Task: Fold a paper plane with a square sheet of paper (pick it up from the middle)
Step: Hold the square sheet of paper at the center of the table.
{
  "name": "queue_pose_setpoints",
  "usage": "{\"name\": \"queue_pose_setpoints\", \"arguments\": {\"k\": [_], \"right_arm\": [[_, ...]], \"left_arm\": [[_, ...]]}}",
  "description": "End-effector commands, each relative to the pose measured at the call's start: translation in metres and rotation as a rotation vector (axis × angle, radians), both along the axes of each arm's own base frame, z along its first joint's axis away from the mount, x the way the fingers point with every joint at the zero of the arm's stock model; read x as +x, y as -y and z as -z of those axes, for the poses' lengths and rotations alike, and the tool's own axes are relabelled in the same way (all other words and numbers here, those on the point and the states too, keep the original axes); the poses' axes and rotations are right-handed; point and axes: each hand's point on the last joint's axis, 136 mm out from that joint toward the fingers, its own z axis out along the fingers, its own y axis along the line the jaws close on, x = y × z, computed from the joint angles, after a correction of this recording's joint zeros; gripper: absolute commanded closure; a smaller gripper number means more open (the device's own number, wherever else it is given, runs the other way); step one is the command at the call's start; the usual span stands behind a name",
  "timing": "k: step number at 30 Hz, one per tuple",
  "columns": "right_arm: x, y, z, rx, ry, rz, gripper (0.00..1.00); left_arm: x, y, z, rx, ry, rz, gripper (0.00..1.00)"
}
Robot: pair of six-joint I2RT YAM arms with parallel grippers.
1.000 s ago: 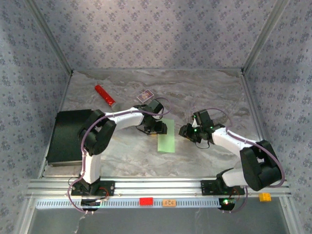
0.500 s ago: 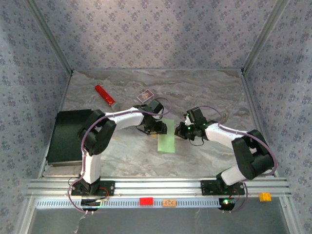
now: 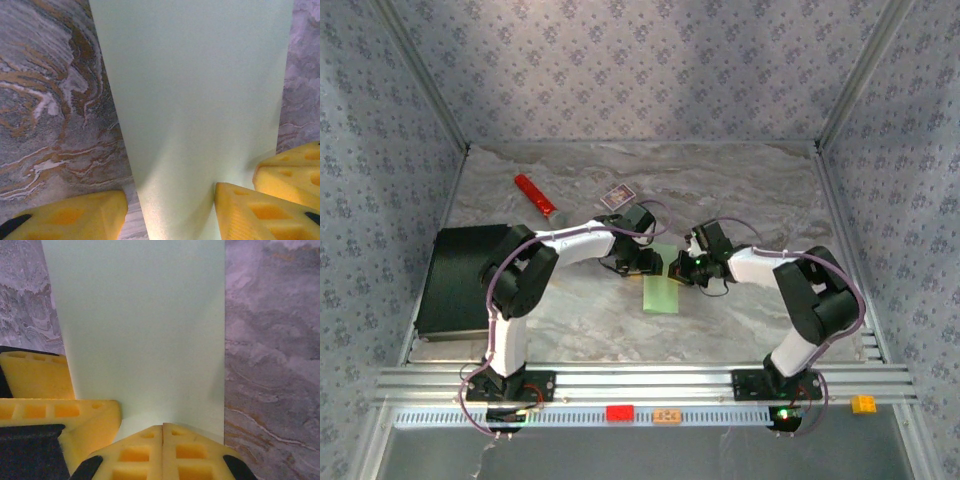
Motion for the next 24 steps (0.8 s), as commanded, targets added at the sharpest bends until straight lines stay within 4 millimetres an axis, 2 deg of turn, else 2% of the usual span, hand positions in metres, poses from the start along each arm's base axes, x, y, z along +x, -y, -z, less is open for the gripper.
{"name": "queue_pose_setpoints", "arguments": {"k": [1, 6, 12, 16, 19, 24], "right_arm": [[0.005, -0.011, -0.006, 0.036, 0.006, -0.023, 1.0], [-0.002, -0.01, 0.007, 0.027, -0.025, -0.035, 1.0], [-0.026, 0.014, 0.046, -0.082, -0.098, -0.048, 1.0], [-0.038, 0.029, 0.061, -0.165, -0.128, -0.073, 1.0], [-0.037, 0.033, 0.057, -0.189, -0.116, -0.1, 1.0], [-0.029, 0.04, 0.049, -0.22, -0.098, -0.151, 1.0]], "left_arm": [[-0.009, -0.019, 0.067, 0.142, -0.028, 0.006, 0.47], [-0.009, -0.018, 0.067, 0.141, -0.027, 0.009, 0.47], [-0.009, -0.016, 0.066, 0.136, -0.025, 0.009, 0.47], [-0.007, -0.013, 0.055, 0.115, -0.009, 0.004, 0.47], [-0.001, -0.007, 0.03, 0.07, 0.034, -0.009, 0.46], [0.015, 0.0, -0.038, -0.044, 0.168, -0.046, 0.41]]}}
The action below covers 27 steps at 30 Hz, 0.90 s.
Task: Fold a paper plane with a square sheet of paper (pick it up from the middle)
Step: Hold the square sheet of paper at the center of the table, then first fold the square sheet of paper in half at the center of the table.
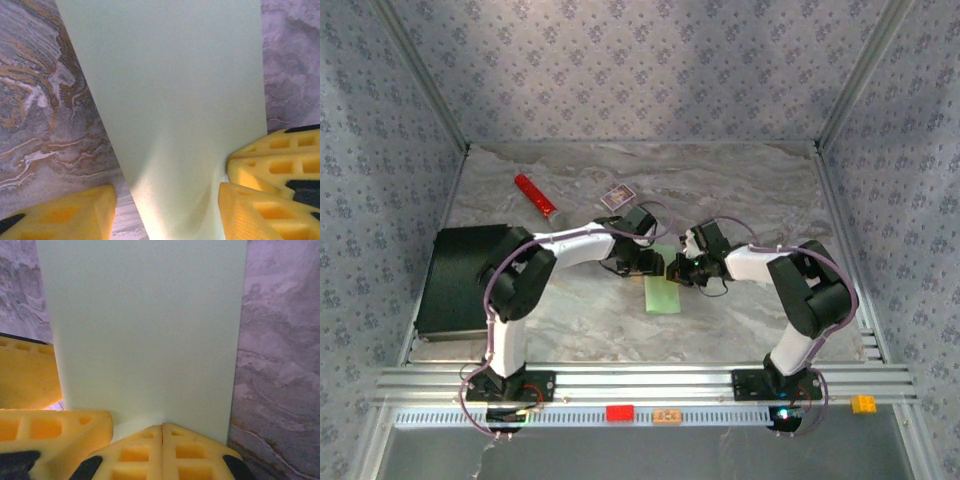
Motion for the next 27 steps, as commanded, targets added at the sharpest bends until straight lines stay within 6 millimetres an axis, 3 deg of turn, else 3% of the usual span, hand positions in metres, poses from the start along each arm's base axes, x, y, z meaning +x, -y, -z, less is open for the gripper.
{"name": "queue_pose_setpoints", "arguments": {"k": [1, 4, 9, 12, 16, 19, 27], "right_arm": [[-0.028, 0.039, 0.038, -0.189, -0.13, -0.022, 1.0], [-0.026, 0.042, 0.038, -0.185, -0.131, -0.029, 1.0], [-0.025, 0.042, 0.039, -0.17, -0.139, -0.011, 1.0], [-0.026, 0.04, 0.041, -0.153, -0.144, 0.006, 1.0], [-0.027, 0.041, 0.043, -0.151, -0.155, 0.023, 1.0], [-0.028, 0.041, 0.044, -0.152, -0.158, 0.027, 1.0], [-0.028, 0.042, 0.043, -0.153, -0.159, 0.031, 1.0]], "left_arm": [[0.017, -0.002, -0.035, -0.049, 0.125, -0.047, 0.4], [0.02, 0.001, -0.062, -0.153, 0.167, -0.054, 0.41], [0.018, 0.022, -0.077, -0.39, 0.13, -0.038, 0.64], [0.013, 0.036, -0.071, -0.48, 0.058, -0.025, 0.83], [0.01, 0.04, -0.055, -0.498, 0.006, -0.035, 0.96], [0.008, 0.04, -0.043, -0.483, -0.022, -0.04, 1.0], [0.002, 0.038, -0.019, -0.46, -0.072, -0.04, 1.0]]}}
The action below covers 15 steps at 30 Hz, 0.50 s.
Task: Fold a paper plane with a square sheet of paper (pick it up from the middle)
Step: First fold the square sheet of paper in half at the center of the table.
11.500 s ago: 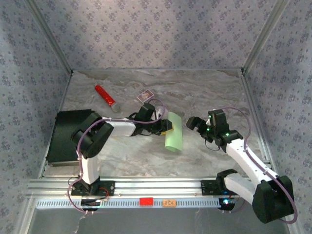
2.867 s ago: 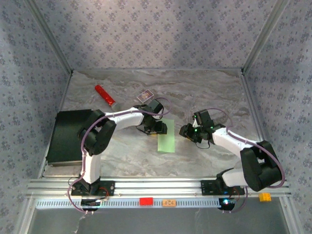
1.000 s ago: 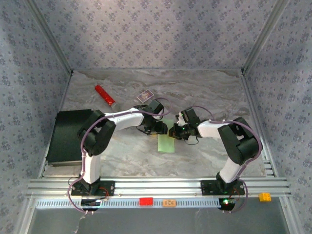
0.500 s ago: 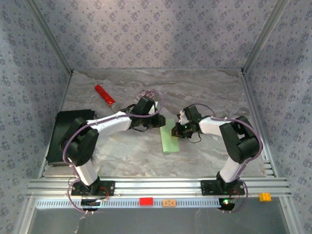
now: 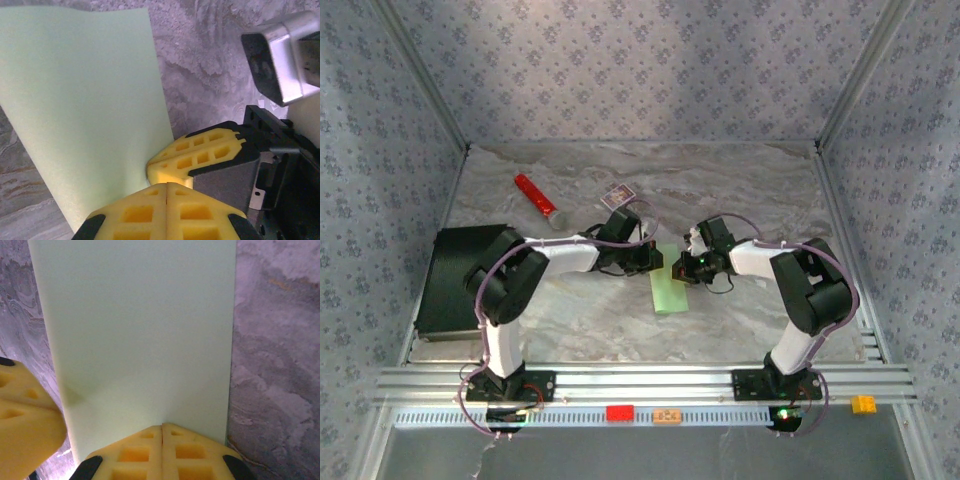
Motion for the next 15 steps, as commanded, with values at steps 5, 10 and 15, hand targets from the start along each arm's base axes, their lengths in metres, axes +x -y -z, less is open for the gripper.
{"name": "queue_pose_setpoints", "arguments": {"k": [5, 10, 15], "right_arm": [[-0.031, 0.031, 0.043, -0.16, -0.148, 0.049, 1.0], [-0.033, 0.031, 0.045, -0.164, -0.153, 0.051, 1.0], [-0.036, 0.031, 0.049, -0.179, -0.162, 0.053, 1.0]], "left_arm": [[-0.007, -0.011, 0.024, 0.042, -0.028, 0.004, 1.0], [-0.011, -0.028, 0.045, 0.1, -0.024, -0.006, 1.0], [-0.016, -0.04, 0.068, 0.131, -0.039, -0.035, 1.0]]}}
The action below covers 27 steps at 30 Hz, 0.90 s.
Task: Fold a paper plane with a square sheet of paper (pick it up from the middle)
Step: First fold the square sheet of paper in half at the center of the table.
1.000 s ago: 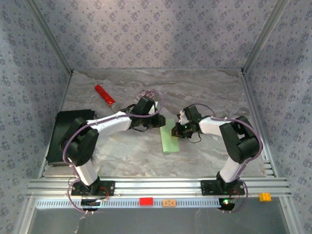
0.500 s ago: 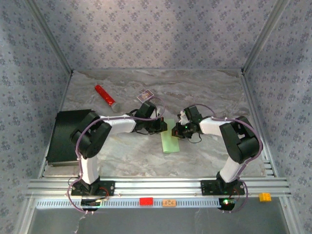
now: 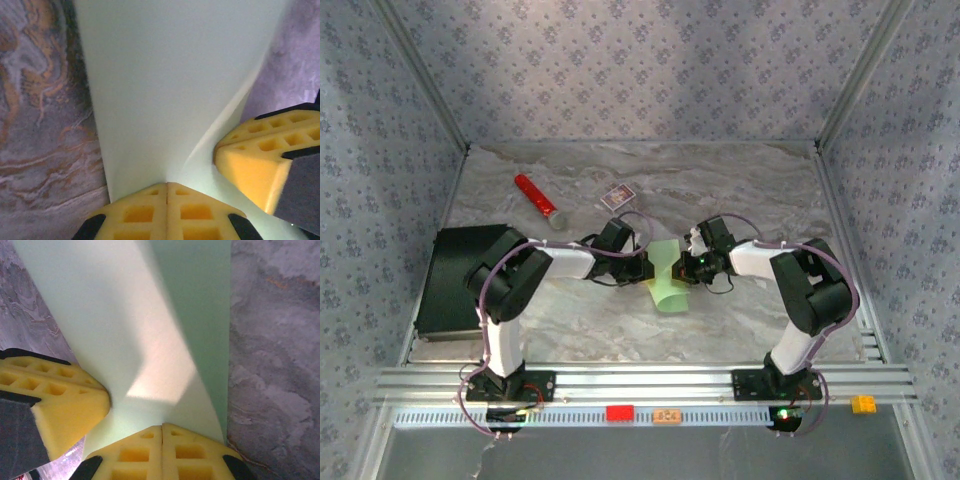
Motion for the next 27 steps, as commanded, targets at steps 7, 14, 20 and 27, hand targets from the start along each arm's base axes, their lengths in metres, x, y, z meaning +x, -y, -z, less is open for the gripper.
{"name": "queue_pose_setpoints", "arguments": {"k": [7, 14, 20, 27], "right_arm": [[-0.036, 0.032, 0.048, -0.191, -0.152, 0.041, 1.0], [-0.035, 0.031, 0.048, -0.189, -0.151, 0.039, 1.0], [-0.037, 0.031, 0.048, -0.183, -0.156, 0.039, 1.0], [-0.037, 0.032, 0.048, -0.184, -0.156, 0.041, 1.0]], "left_arm": [[0.006, -0.013, 0.005, 0.05, 0.021, -0.018, 1.0], [0.027, 0.002, -0.024, -0.035, 0.055, 0.014, 0.99], [0.03, 0.0, -0.001, -0.007, 0.004, 0.021, 1.0], [0.026, -0.022, 0.034, 0.083, -0.035, 0.0, 0.99]]}}
